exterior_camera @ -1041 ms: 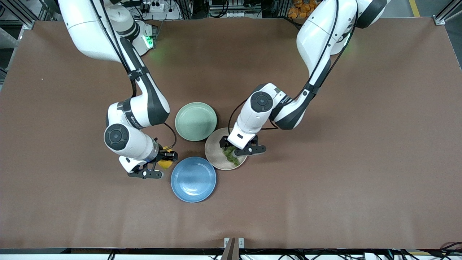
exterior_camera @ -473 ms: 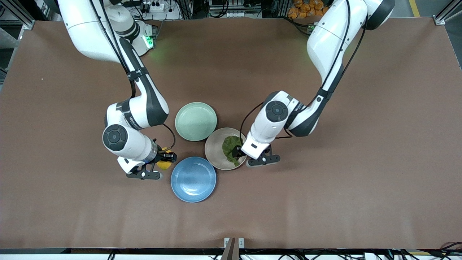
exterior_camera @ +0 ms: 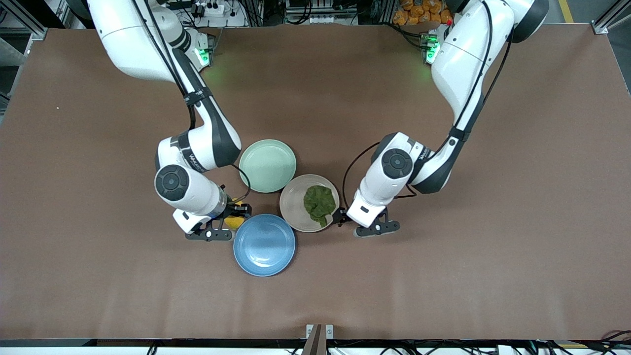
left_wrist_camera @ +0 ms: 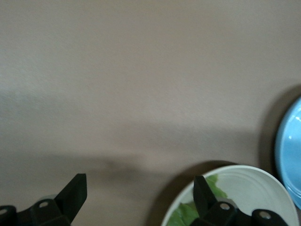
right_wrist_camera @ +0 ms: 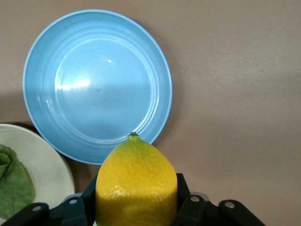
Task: Place lemon and lettuce in plates
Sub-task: 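Carry the lemon over the blue plate with the right gripper and release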
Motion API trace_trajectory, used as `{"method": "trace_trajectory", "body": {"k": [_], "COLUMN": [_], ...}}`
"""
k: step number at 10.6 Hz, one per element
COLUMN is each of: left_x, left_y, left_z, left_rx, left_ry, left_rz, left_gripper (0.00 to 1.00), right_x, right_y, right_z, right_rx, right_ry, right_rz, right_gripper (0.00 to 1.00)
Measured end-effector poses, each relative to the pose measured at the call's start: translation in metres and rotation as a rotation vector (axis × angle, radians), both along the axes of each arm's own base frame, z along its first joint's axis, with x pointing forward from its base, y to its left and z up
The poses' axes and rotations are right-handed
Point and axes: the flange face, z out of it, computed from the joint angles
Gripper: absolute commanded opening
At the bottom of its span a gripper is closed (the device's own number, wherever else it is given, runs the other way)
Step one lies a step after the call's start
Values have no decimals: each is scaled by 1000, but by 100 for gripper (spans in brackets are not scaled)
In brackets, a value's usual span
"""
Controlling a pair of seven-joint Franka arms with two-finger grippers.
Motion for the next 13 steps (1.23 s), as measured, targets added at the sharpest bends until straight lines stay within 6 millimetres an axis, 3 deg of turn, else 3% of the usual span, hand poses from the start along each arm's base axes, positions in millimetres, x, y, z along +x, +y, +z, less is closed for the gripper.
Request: {"method": "trace_trajectory", "body": {"k": [5,10,13], "left_x": [20,32,34], "left_y": [40,70,76], "left_z": [-3,-7,-9], "left_rx": [46,72,77], "left_ry": [-16,-20,-18], "left_rz": [-9,-21,-26], "left_gripper": [100,100,100], "right_x": [-4,-1,0], "right_y": [27,43,54], "right_z": [-1,-36,-51], "right_rx": [15,29,46], "right_ry": [-50,-123,-188], "right_rz": [33,42,50], "right_gripper": [41,41,45]}}
